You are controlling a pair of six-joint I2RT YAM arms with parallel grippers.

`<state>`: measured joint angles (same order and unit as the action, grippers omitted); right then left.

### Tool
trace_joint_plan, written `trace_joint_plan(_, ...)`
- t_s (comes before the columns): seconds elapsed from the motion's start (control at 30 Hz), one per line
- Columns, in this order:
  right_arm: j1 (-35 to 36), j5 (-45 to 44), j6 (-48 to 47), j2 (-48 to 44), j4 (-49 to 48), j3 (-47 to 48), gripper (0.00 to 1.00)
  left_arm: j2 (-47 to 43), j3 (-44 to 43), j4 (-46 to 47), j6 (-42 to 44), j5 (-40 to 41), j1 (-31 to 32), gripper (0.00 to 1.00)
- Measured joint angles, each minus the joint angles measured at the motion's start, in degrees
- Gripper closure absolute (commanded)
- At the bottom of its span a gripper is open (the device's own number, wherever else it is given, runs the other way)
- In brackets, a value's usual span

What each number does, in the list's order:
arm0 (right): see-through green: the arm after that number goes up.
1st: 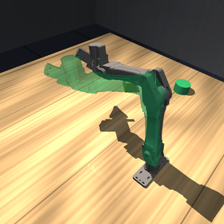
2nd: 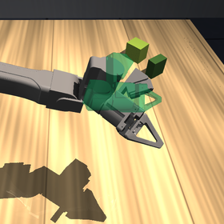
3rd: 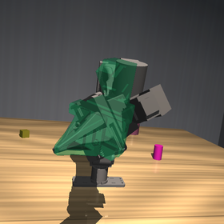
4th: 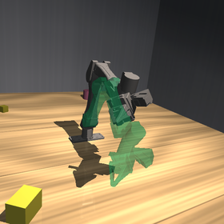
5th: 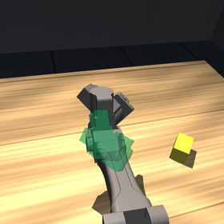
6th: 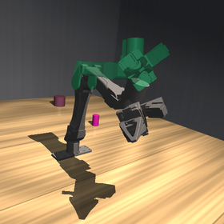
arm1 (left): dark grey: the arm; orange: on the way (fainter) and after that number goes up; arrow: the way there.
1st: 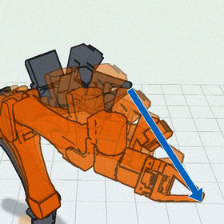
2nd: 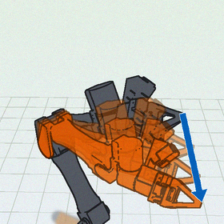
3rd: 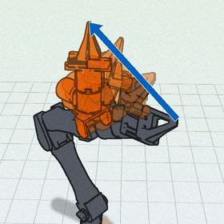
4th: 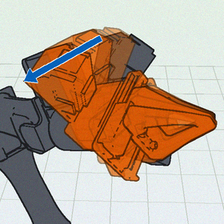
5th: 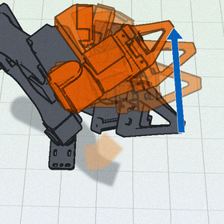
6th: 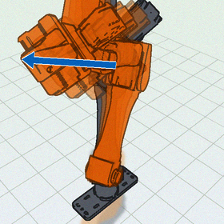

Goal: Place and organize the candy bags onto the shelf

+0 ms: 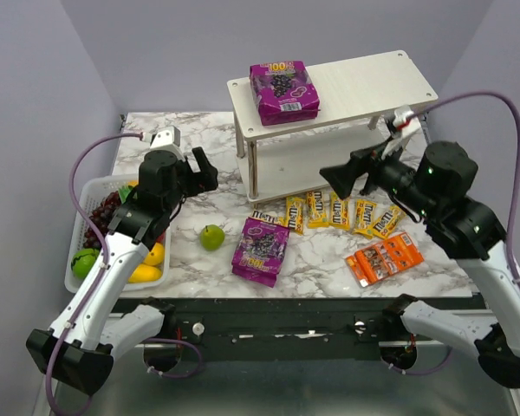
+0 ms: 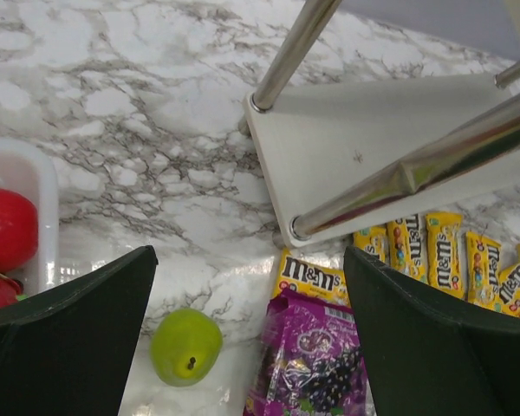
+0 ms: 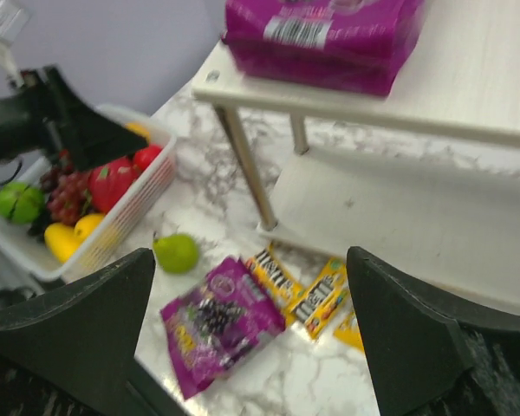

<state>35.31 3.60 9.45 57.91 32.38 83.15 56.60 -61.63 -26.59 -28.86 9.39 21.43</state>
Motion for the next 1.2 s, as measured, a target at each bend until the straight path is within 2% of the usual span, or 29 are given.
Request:
trace_joint_plan(0.1,0.0,5.2,2.6,-6.4,0.1,-9.5,0.11,-0.5,4.3,0.6,-0.1,-4.5,0.0,0.03)
trace_joint_plan(0.23,0.0,9.6,5.9,-7.4,-1.3,-22.3,0.14,-0.5,9.0,1.2,-1.0,-10.7,0.2,0.06)
trace_joint_plan(0.4,0.0,10.7,10.5,-1.9,-7.3,-39.1,0.24,-0.7,13.2,2.5,-2.4,-15.0,3.1,0.09)
trace_joint_plan(0.5,0.0,11.2,13.3,5.0,-12.4,-43.6,0.27,-1.0,14.3,3.0,-3.7,-15.7,7.4,0.09)
trace_joint_plan(0.67,0.0,12.0,15.9,14.3,-22.6,-44.1,0.26,-0.8,14.3,3.5,-5.8,-15.6,13.6,0.1)
trace_joint_plan(0.87,0.0,12.0,16.5,23.3,-30.5,-39.2,0.25,-0.2,14.3,3.6,-6.6,-15.5,15.8,0.12)
trace_joint_plan(1.0,0.0,12.2,16.0,28.5,-35.3,-36.6,0.32,-0.1,14.8,3.6,-6.5,-15.5,17.0,0.14)
trace_joint_plan(1.03,0.0,12.4,15.7,29.4,-36.5,-36.5,0.37,-0.1,15.2,3.7,-6.5,-15.5,17.4,0.16)
trace_joint_plan(1.2,0.0,15.1,15.2,35.2,-41.1,-36.4,0.47,0.0,18.3,3.6,-7.6,-15.5,18.9,0.28)
